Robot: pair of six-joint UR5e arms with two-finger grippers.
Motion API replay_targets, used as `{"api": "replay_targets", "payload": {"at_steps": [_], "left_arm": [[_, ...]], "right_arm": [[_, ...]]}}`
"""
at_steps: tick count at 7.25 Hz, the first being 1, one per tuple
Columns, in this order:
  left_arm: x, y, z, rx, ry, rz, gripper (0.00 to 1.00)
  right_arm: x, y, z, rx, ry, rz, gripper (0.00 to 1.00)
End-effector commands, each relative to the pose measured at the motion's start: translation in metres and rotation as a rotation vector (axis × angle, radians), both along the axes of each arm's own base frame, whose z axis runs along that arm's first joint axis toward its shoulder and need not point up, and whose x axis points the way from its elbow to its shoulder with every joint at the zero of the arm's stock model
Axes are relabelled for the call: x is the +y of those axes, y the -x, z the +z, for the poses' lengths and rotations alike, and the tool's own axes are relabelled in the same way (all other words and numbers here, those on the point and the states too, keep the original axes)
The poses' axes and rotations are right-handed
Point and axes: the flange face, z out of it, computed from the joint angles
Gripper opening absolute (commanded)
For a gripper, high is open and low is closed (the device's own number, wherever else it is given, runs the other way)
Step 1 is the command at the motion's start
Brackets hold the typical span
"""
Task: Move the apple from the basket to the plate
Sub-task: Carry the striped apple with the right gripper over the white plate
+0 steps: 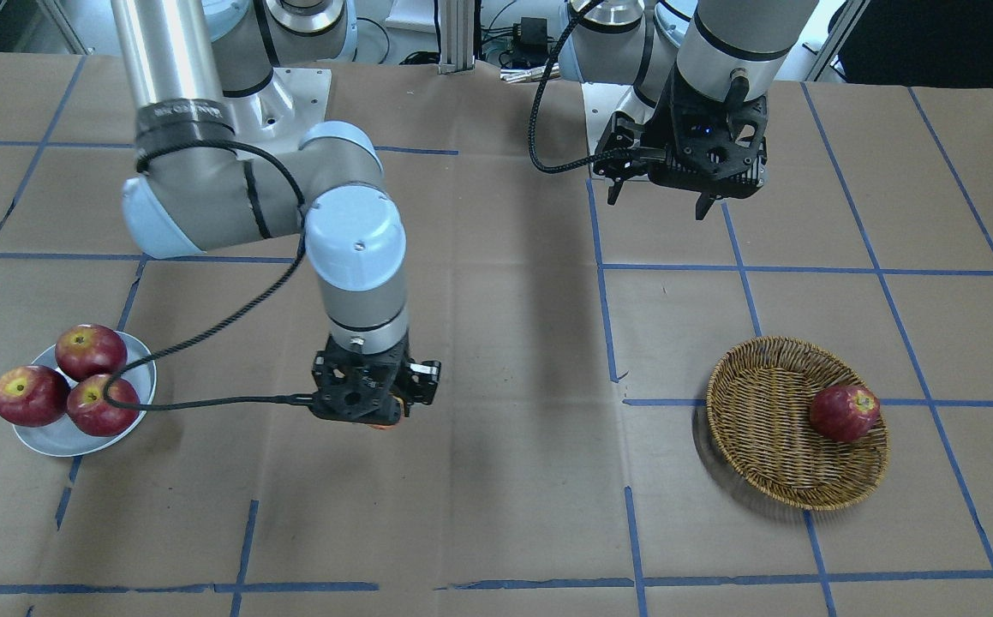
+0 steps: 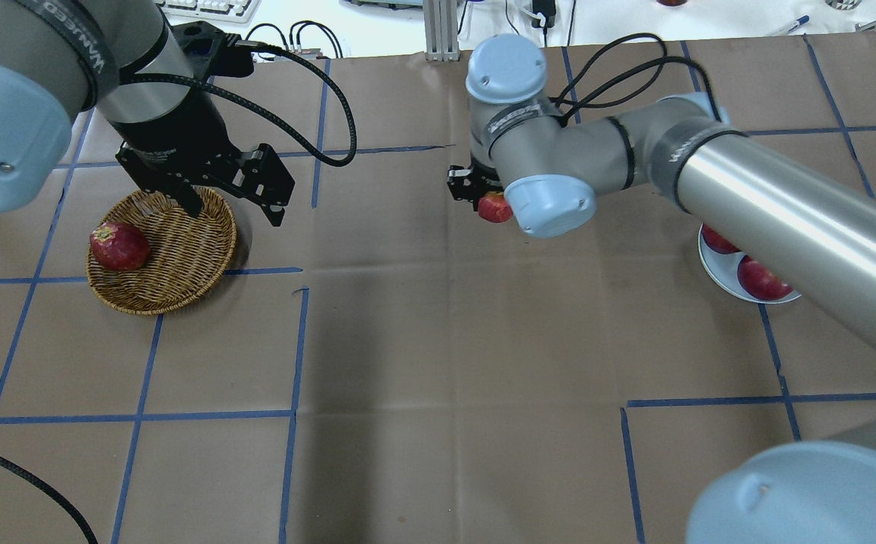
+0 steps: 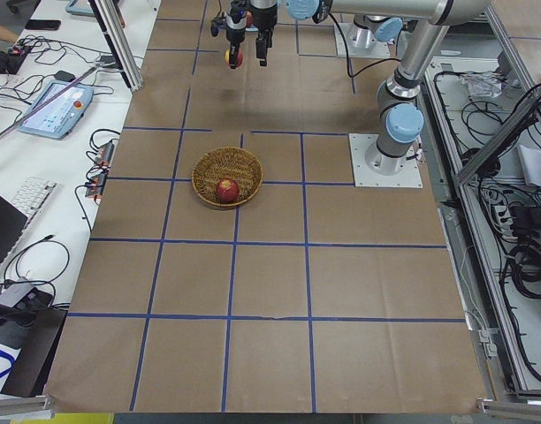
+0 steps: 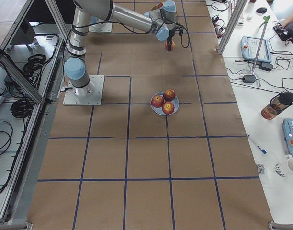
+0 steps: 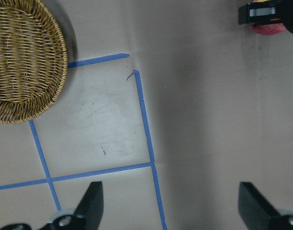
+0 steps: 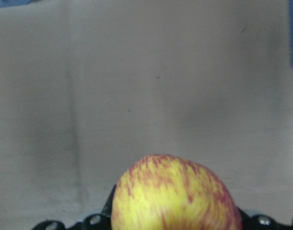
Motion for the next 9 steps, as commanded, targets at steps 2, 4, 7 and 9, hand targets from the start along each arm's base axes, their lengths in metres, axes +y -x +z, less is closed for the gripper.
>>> {"api": "replay_targets", "payload": {"at_steps": [2,4,7,9], "left_arm": [[0.0,-0.001,0.0,0.001,0.002,0.001,0.99],[0.001,0.0,0.0,0.006,0.001,0.003,0.99],[0.0,-0.001,-0.001,0.007,0.0,0.006,0.99],[0.001,-0.004,0.001,0.006,0.003,0.011,0.99]], "right_arm": [[0.037,0.182,0.045,0.041,-0.067,0.149,0.63],[0.058,0.295,0.037,0.034,-0.094,0.227,0.63],[0.053,0.359,0.018,0.053,-0.08,0.309,0.63],[0.034,0.37,-0.016,0.074,-0.063,0.335,0.63]]}}
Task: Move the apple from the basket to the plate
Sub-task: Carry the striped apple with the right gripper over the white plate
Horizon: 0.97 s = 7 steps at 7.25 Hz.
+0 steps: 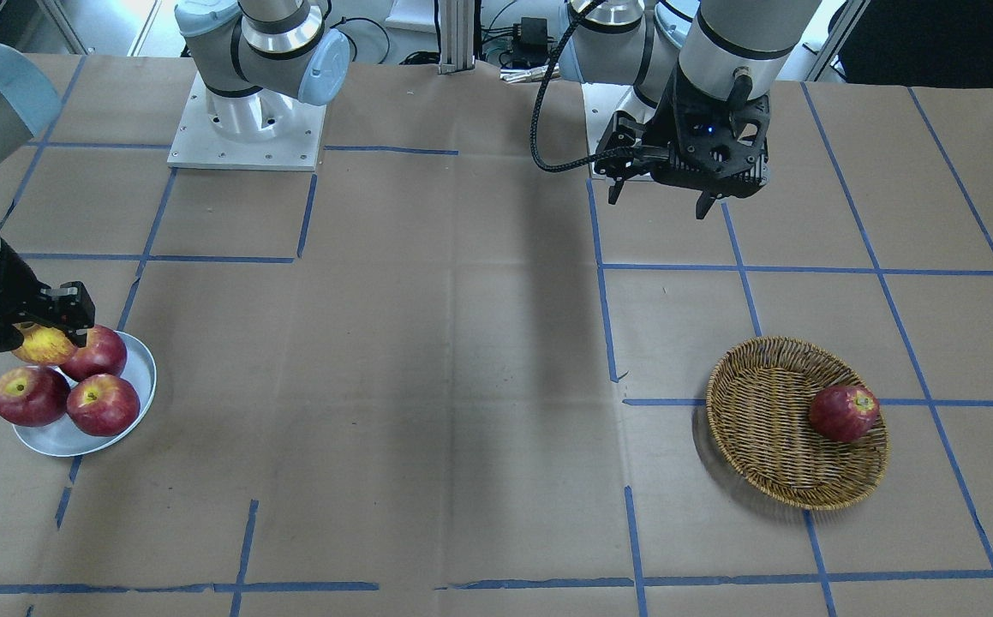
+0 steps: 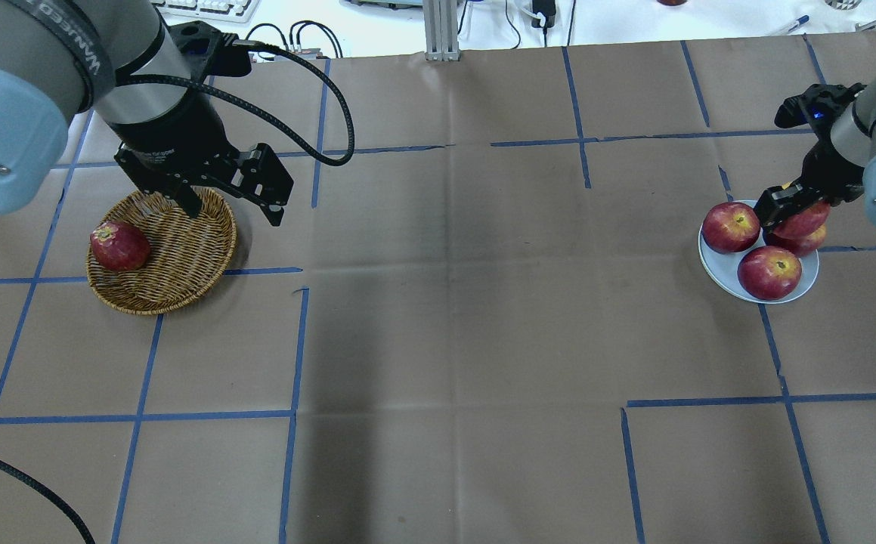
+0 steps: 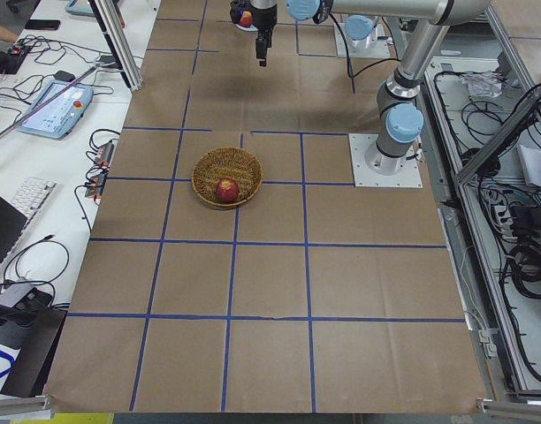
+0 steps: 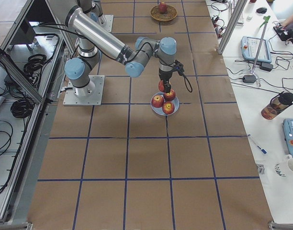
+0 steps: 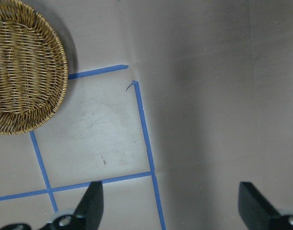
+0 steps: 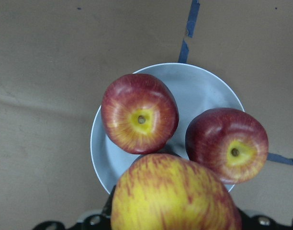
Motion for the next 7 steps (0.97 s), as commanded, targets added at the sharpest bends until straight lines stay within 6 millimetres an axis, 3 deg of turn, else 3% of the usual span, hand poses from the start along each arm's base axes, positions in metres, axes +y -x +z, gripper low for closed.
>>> {"api": "replay_targets", "payload": {"at_steps": [1,4,7], "left_arm": [[0.0,-0.001,0.001,-0.001,0.001,0.003,0.99],[0.0,0.001,-0.001,0.004,-0.002,0.005,0.99],[-0.001,0.0,-0.001,0.004,-0.002,0.008,0.99]], "right_arm": [[-0.014,0.011,-0.028,0.012,0.014,0.013,0.63],[-0.014,0.013,-0.031,0.021,0.008,0.013,0.64],[-0.016,0.014,-0.047,0.01,-0.022,0.01,0.64]]}}
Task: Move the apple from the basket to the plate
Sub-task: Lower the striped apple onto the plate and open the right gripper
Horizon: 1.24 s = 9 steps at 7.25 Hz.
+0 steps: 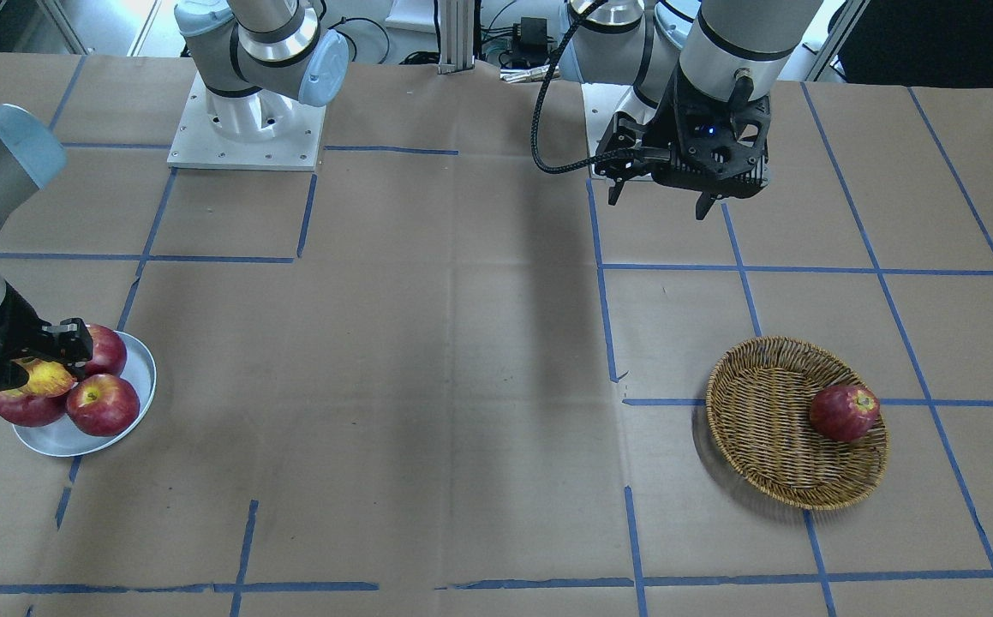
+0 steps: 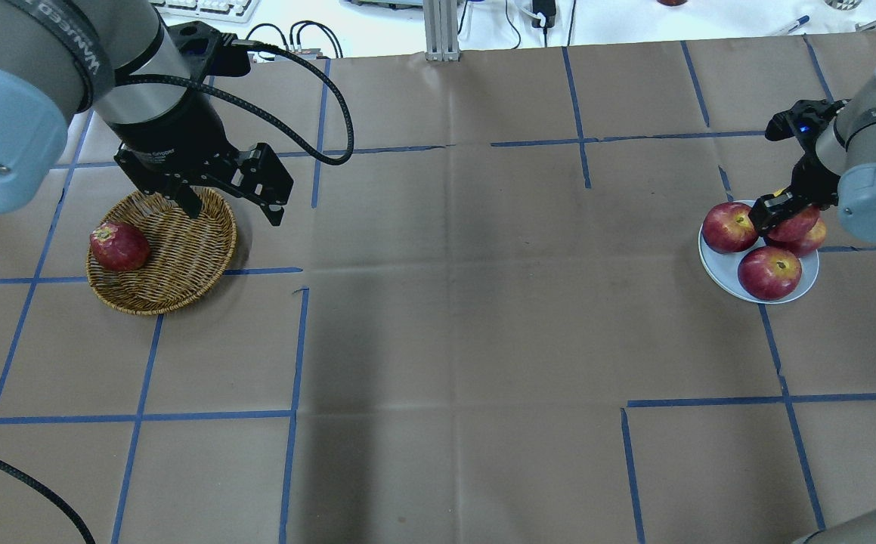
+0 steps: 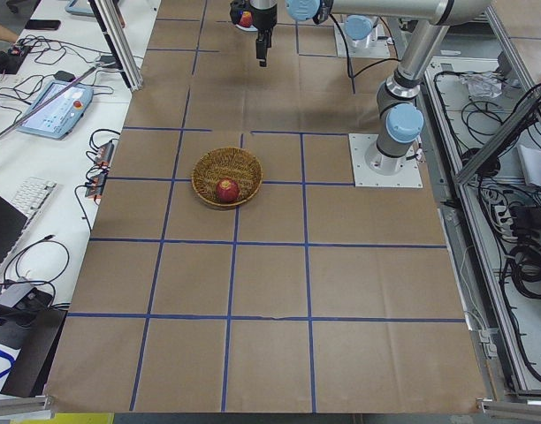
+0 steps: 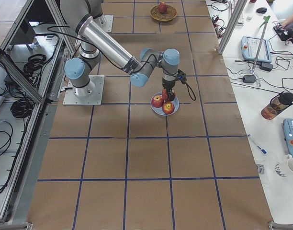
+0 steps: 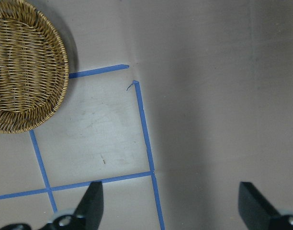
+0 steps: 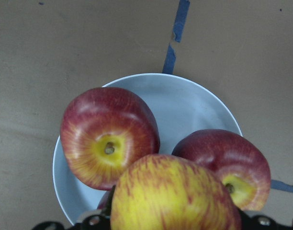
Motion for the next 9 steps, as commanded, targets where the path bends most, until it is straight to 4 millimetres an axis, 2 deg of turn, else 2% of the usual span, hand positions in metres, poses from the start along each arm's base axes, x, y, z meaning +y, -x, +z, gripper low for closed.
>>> {"api": "replay_targets", "payload": {"at_steps": [1,2,4,5,7,8,9], "left_arm": [[0.0,0.001,0.0,-0.001,0.0,0.002,0.99],[0.0,0.0,0.0,-0.001,0.001,0.004,0.99],[0.0,0.001,-0.001,-0.001,0.0,0.004,0.99],[0.0,0.001,-0.001,0.001,-0.002,0.006,0.99],[0.0,0.001,-0.001,0.001,0.0,0.006,0.99],[0.0,0.001,-0.001,0.001,0.0,0.006,0.99],[0.0,0.001,-0.001,0.001,-0.002,0.006,0.99]], "right_arm": [[0.001,0.002,-0.007,-0.007,-0.02,-0.007,0.65],[0.002,0.004,-0.008,-0.006,-0.021,-0.01,0.7],[0.002,0.005,-0.007,-0.003,-0.015,-0.013,1.0],[0.001,0.006,-0.001,0.001,-0.013,-0.013,1.0],[-0.005,0.009,0.032,0.047,0.034,-0.017,1.0],[-0.003,0.003,0.058,0.043,0.052,-0.01,1.0],[-0.004,-0.005,0.092,0.038,0.083,0.0,1.0]]}}
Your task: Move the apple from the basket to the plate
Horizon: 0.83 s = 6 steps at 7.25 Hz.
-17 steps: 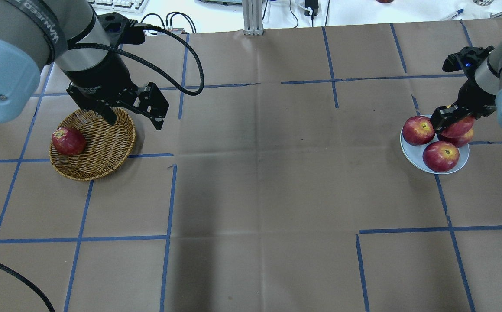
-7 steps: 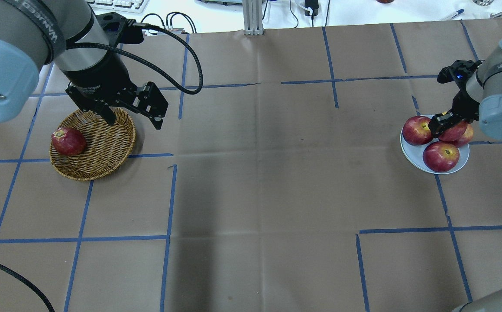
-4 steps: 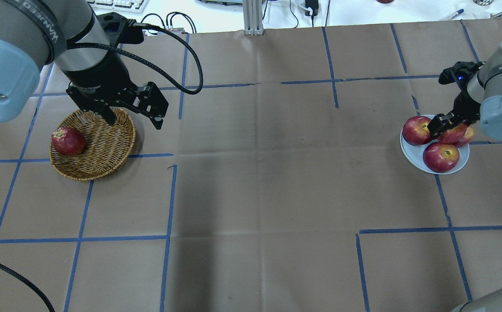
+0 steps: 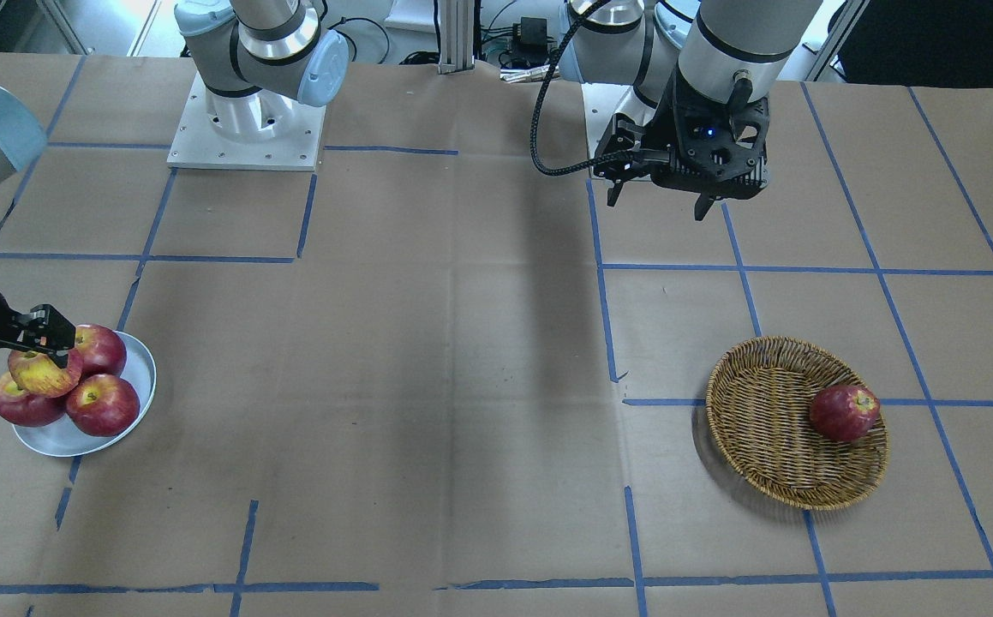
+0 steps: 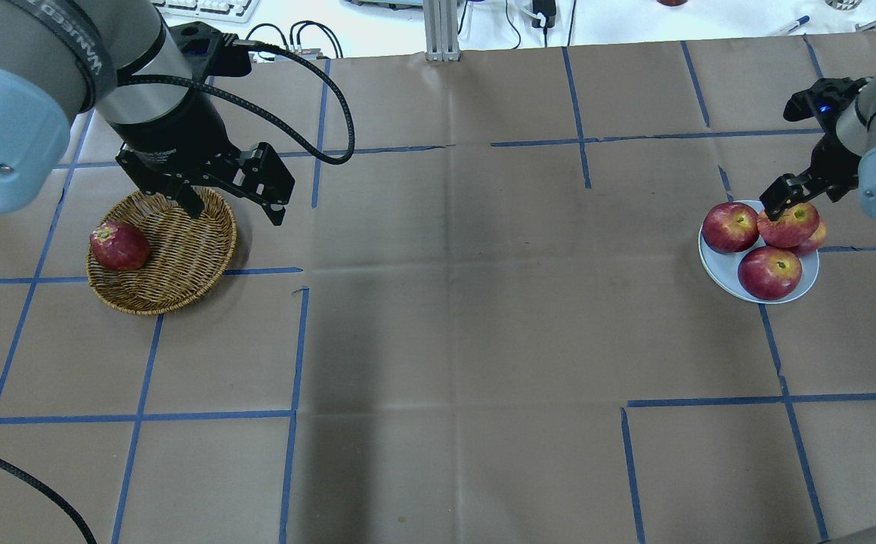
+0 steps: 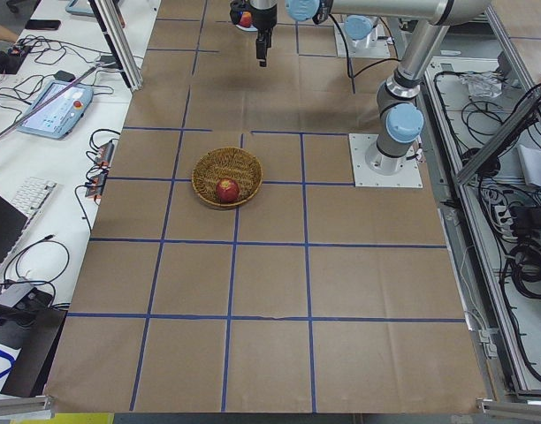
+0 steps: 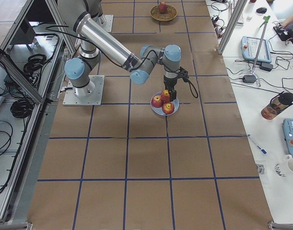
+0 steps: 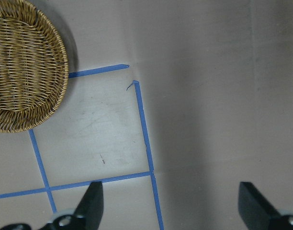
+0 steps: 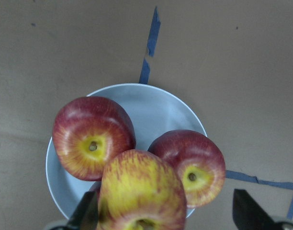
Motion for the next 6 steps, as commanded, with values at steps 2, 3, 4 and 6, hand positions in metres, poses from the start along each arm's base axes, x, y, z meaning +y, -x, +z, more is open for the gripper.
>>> {"api": "replay_targets", "payload": {"at_steps": [2,3,4,6], "left_arm": [[0.0,0.0,0.0,0.001,0.0,0.002,0.99],[0.001,0.0,0.001,0.0,0.0,0.0,0.99],[0.0,-0.001,0.0,0.0,-0.001,0.002,0.99],[0.0,-0.001,0.0,0.0,-0.001,0.002,0.99]], "right_arm": [[-0.011,-0.032,0.079,-0.04,0.048,0.024,1.0],[-0.017,-0.052,0.111,-0.053,0.038,-0.005,1.0],[-0.017,-0.082,0.138,-0.071,0.008,-0.048,1.0],[0.008,-0.16,0.164,-0.101,-0.06,-0.164,1.0]]}}
